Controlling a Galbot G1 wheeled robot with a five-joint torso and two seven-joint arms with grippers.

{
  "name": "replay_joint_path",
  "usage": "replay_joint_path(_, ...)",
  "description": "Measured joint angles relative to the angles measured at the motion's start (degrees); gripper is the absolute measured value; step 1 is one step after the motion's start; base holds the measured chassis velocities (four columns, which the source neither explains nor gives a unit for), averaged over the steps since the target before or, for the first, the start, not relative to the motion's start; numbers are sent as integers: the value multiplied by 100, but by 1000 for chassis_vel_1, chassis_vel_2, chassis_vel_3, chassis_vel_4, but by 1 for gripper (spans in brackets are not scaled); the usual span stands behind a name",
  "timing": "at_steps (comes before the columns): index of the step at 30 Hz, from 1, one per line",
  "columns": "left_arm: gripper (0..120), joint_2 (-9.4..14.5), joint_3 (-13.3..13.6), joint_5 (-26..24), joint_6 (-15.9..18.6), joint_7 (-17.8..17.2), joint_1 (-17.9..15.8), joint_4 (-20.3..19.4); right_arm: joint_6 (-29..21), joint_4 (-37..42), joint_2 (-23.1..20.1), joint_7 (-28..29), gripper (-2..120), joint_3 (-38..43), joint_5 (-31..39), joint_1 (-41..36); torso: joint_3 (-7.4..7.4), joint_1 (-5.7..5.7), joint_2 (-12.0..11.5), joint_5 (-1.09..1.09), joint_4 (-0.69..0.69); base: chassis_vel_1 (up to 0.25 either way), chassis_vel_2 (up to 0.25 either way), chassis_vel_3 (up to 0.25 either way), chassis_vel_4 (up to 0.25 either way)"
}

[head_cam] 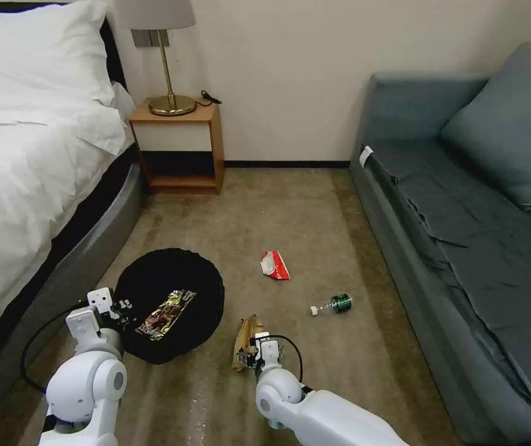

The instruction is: Pick up the trash bin, then pick up the garbage on the floor and place it into the trash bin.

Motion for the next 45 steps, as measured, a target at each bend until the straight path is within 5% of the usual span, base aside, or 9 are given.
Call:
replay_joint_path(20, 3, -15, -38, 50, -33, 5, 45, -13, 713, -1264, 326, -497, 98, 64, -394, 284, 0, 0, 0, 0, 0, 0, 0, 0, 0)
replay_joint_path(45, 3, 9, -44, 37, -39, 0, 20, 34, 680, -312, -9, -416, 10, 81, -295, 116, 0, 0, 0, 0, 0, 0, 0, 0, 0)
